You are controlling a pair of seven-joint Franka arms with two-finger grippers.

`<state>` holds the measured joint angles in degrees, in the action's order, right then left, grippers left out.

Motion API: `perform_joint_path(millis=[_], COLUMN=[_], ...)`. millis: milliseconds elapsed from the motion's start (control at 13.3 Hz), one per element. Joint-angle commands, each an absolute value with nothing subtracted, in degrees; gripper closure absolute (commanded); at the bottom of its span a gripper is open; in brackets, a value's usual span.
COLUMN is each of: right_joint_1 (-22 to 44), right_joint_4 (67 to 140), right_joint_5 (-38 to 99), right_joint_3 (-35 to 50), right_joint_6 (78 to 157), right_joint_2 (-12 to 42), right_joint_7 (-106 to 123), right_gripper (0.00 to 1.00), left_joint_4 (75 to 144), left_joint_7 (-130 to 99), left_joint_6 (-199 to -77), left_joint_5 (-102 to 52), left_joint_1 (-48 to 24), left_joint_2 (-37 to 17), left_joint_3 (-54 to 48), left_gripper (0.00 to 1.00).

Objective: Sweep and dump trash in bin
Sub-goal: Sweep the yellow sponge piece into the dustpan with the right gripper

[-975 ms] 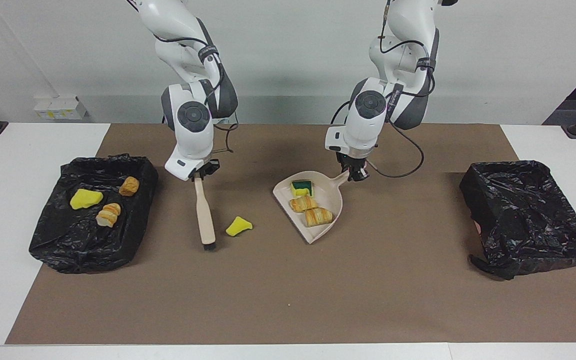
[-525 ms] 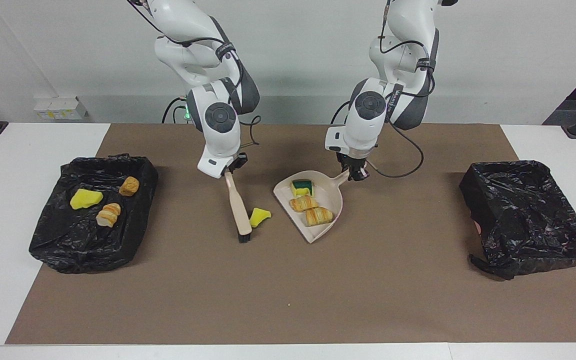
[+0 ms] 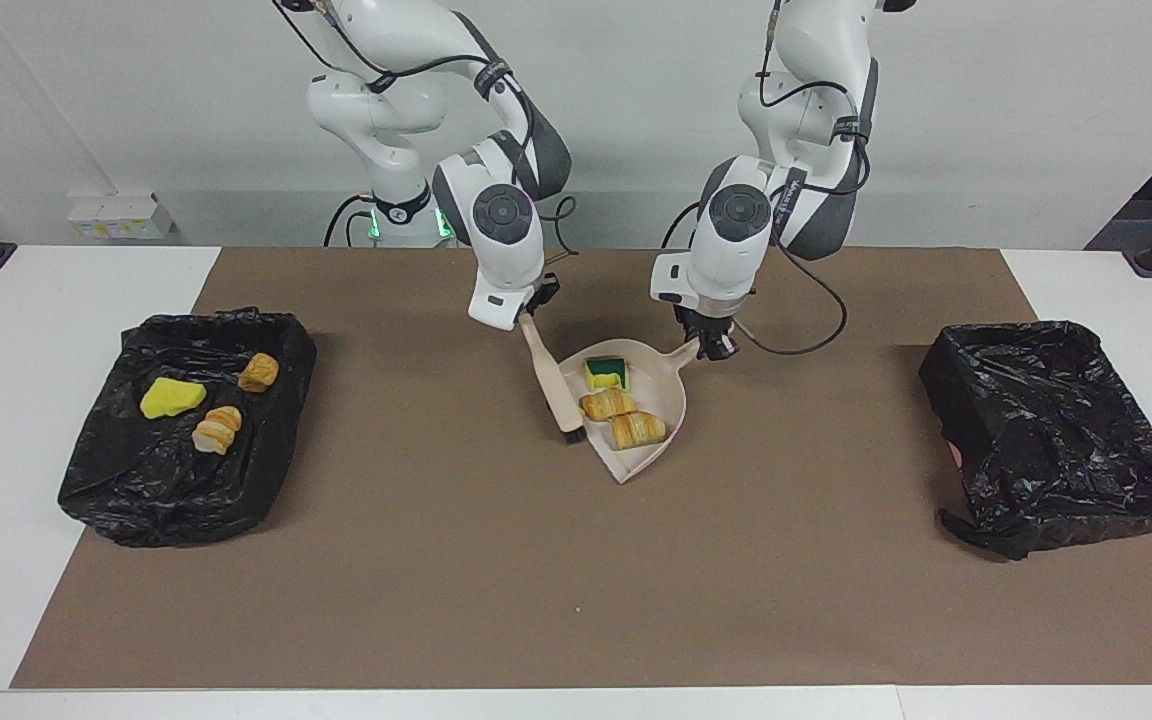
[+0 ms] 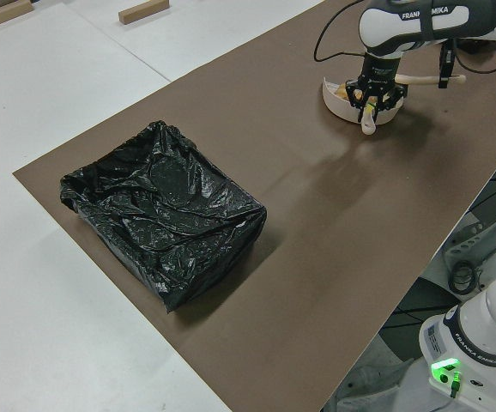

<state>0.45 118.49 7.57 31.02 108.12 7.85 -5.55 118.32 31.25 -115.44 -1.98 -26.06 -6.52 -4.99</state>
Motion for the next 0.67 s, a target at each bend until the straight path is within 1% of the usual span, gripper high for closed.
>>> perform_joint_path(millis=[0, 150, 450, 600], right_joint_1=[3.6, 5.0, 5.1, 5.1], right_joint_4=[117.5, 117.5, 117.6, 117.3], right_joint_5=[11.8, 13.2, 15.4, 15.3], right_joint_3=[31.3, 31.6, 31.6, 31.6], right_joint_6=[106.5, 105.6, 100.5, 101.2], right_joint_2=[6.9, 5.2, 0.5, 0.8], right_joint_7=[-8.0, -9.8, -9.5, -9.8], right_gripper=[1.00, 1.00, 1.00, 1.00], left_joint_4=[118.4, 118.3, 118.3, 117.9], left_joint_7=[31.2, 31.3, 31.3, 31.1], left_joint_6=[-115.1, -115.0, -114.5, -113.5], left_joint_5=[-2.6, -2.5, -2.5, -2.5], left_joint_1=[-26.4, -26.1, -26.0, -25.8], left_joint_2=[-5.8, -5.9, -5.9, -5.8], left_joint_3=[-4.3, -4.3, -4.3, -4.3], left_gripper=[1.00, 1.00, 1.00, 1.00])
